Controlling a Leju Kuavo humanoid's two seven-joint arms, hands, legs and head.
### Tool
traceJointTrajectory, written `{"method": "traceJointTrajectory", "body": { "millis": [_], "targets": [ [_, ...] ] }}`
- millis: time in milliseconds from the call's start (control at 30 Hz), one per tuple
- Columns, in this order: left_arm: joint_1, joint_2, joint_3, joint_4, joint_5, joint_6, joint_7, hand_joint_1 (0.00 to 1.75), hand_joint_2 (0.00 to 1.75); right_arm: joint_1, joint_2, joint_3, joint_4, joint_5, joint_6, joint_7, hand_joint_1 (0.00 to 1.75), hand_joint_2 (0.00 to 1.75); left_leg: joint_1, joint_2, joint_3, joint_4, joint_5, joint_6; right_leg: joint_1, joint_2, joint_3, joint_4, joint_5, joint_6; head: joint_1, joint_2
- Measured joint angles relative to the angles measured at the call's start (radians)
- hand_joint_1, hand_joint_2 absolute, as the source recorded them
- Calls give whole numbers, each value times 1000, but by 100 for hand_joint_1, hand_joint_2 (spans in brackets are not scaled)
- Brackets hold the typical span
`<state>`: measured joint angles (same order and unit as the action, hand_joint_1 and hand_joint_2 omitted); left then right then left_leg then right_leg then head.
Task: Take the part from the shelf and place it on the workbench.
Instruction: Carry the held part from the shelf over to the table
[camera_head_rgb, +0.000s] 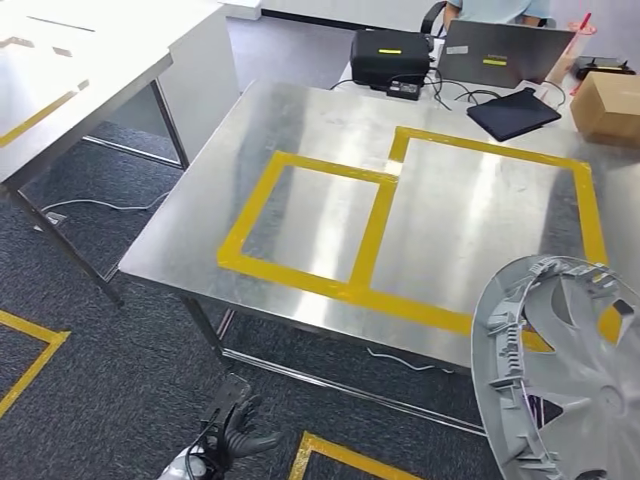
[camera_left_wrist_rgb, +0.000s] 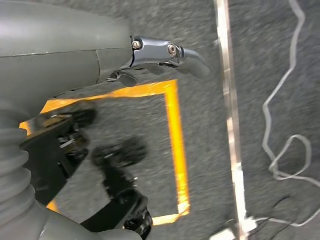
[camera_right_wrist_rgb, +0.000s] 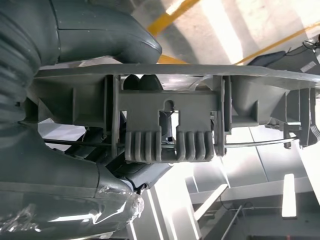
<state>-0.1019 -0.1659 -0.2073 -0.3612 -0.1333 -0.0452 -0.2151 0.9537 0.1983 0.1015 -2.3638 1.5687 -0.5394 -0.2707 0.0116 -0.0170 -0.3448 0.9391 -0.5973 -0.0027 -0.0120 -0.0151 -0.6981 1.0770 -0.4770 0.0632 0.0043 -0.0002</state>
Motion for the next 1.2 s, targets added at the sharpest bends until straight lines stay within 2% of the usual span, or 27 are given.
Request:
{"method": "traceJointTrajectory", "body": {
  "millis": [33, 67, 100, 133, 167, 200, 233, 300, 333, 367, 400, 433, 467, 500, 533, 600, 667, 733, 767, 833, 867, 900, 967, 1000, 1067, 1167, 1200],
  "targets": [
    [-1, 0, 0, -2, 0, 1, 0, 0, 175, -1, 0, 0, 0, 0, 3, 0, 175, 175, 0, 1, 33, -12, -29, -5, 3, -9, 11, -20, 63, -6, -1, 0],
    [-6, 1, 0, -5, 1, 2, 1, 0, 175, 1, 0, -1, 0, 0, 5, 0, 175, 175, 0, 1, 63, -13, -39, -11, 6, -10, 26, -26, 86, -14, -1, 0],
    [-15, 0, 0, -9, 1, 3, 1, 0, 175, 2, -1, -1, -2, 0, 8, 2, 175, 175, 2, 2, 77, -2, -36, -17, 9, -7, 45, -22, 74, -23, -3, 0],
    [-27, -3, -1, -14, 2, 4, 1, 0, 175, 4, -1, 0, -5, 0, 13, 7, 175, 175, 4, 4, 73, 30, -20, -22, 10, -1, 57, -23, 67, -32, -4, 0],
    [-39, -6, -1, -17, 3, 7, 2, 0, 175, 6, -1, 0, -9, 0, 20, 17, 175, 175, 5, 5, 47, 86, -1, -26, 9, 3, 64, -25, 65, -39, -6, 0],
    [-48, -9, -1, -19, 4, 14, 5, 0, 175, 7, -2, 1, -13, 1, 33, 34, 175, 175, 5, 6, 8, 144, -3, -28, 9, 5, 71, -26, 65, -46, -8, 0],
    [-51, -10, -2, -20, 5, 22, 9, 0, 175, 7, -2, 2, -16, 1, 49, 58, 175, 175, 5, 7, -35, 203, -25, -31, 9, 9, 76, -31, 62, -52, -9, 0],
    [-41, -10, -2, -20, 5, 40, 18, 0, 175, 11, -6, 5, -19, 1, 82, 107, 175, 175, 3, 7, -117, 281, -112, -31, 9, 20, 92, -42, 52, -58, -11, 0],
    [-33, -10, -2, -20, 5, 47, 21, 0, 175, 14, -9, 7, -19, 1, 94, 124, 175, 175, 3, 7, -151, 293, -150, -29, 9, 24, 102, -46, 45, -59, -11, 0],
    [-26, -10, -2, -20, 5, 51, 23, 0, 175, 16, -11, 9, -19, 0, 102, 136, 175, 175, 2, 7, -177, 284, -163, -26, 9, 27, 111, -48, 38, -59, -11, 0],
    [-22, -8, -2, -20, 5, 55, 24, 0, 175, 18, -14, 11, -19, 0, 107, 146, 175, 175, 1, 7, -194, 253, -141, -22, 10, 29, 120, -49, 31, -58, -11, 0],
    [-19, -7, -2, -20, 5, 58, 24, 0, 175, 20, -17, 12, -19, 0, 112, 155, 175, 175, -2, 8, -202, 205, -87, -16, 10, 29, 128, -49, 24, -57, -11, 0],
    [-16, -5, -1, -19, 4, 61, 25, 0, 175, 20, -20, 15, -20, 1, 117, 168, 175, 175, -7, 9, -204, 152, -18, -10, 12, 29, 135, -49, 18, -56, -11, 0],
    [-14, -4, -1, -19, 4, 66, 26, 0, 175, 18, -28, 21, -21, 1, 126, 192, 175, 175, -11, 10, -204, 109, 32, -6, 13, 30, 138, -48, 12, -52, -12, 0],
    [-12, -3, -2, -19, 4, 71, 29, 0, 175, 14, -42, 31, -23, 1, 141, 235, 175, 175, -14, 10, -205, 81, 65, -4, 14, 31, 139, -48, 8, -47, -12, 0],
    [-9, -4, -2, -19, 3, 87, 37, 0, 175, -6, -100, 70, -29, 1, 187, 405, 175, 175, -14, 10, -207, 67, 86, -2, 16, 34, 136, -50, 1, -34, -15, 0],
    [-4, -7, -2, -19, 2, 101, 43, 0, 175, -35, -195, 134, -39, 1, 236, 647, 175, 175, -7, 11, -201, 60, 115, 5, 18, 33, 132, -37, -12, -21, -15, 0],
    [1, -10, -2, -19, 2, 108, 45, 0, 175, -69, -296, 209, -48, 3, 268, 836, 175, 175, -1, 12, -194, 56, 123, 11, 16, 27, 97, 40, -54, -9, -7, 0],
    [3, -10, -2, -19, 2, 109, 45, 0, 175, -82, -339, 244, -52, 3, 277, 885, 175, 175, -1, 11, -193, 56, 120, 15, 14, 24, 61, 106, -84, -2, -3, 0],
    [9, -10, -2, -19, 3, 110, 47, 0, 175, -91, -397, 295, -55, 4, 287, 909, 175, 175, -1, 8, -189, 56, 114, 18, 9, 23, -9, 223, -120, 6, -2, 0],
    [12, -10, -2, -19, 4, 110, 47, 0, 175, -92, -419, 313, -56, 4, 289, 909, 175, 175, -1, 6, -185, 57, 110, 18, 7, 23, -24, 237, -112, 10, -2, 0],
    [16, -10, -2, -19, 5, 110, 48, 0, 175, -92, -437, 324, -58, 5, 290, 910, 175, 175, 0, 3, -179, 57, 105, 16, 4, 23, -17, 209, -83, 12, -2, 0],
    [22, -9, -1, -19, 7, 110, 48, 0, 175, -91, -464, 336, -64, 5, 294, 910, 175, 175, 2, -1, -165, 57, 94, 8, -1, 20, 41, 72, -6, 18, -1, 0],
    [25, -9, 0, -19, 8, 111, 48, 0, 175, -87, -471, 338, -67, 5, 299, 910, 175, 175, 1, -5, -159, 57, 88, 2, -2, 21, 69, 10, 17, 16, -1, 0],
    [30, -6, 1, -19, 12, 113, 48, 0, 175, -73, -475, 338, -77, -1, 310, 910, 175, 175, -2, -11, -155, 53, 80, -9, 0, 22, 95, -42, 25, 4, -1, 0],
    [35, -1, 3, -19, 14, 114, 49, 0, 175, -44, -475, 315, -94, -44, 322, 910, 175, 175, -2, -13, -155, 48, 78, -25, 1, 22, 100, -47, 25, -21, -5, 0],
    [37, -1, 3, -19, 14, 114, 50, 0, 175, -35, -475, 301, -97, -67, 322, 910, 175, 175, -2, -10, -154, 48, 82, -20, 1, 21, 102, -48, 25, -23, -8, 0]
  ]
}}
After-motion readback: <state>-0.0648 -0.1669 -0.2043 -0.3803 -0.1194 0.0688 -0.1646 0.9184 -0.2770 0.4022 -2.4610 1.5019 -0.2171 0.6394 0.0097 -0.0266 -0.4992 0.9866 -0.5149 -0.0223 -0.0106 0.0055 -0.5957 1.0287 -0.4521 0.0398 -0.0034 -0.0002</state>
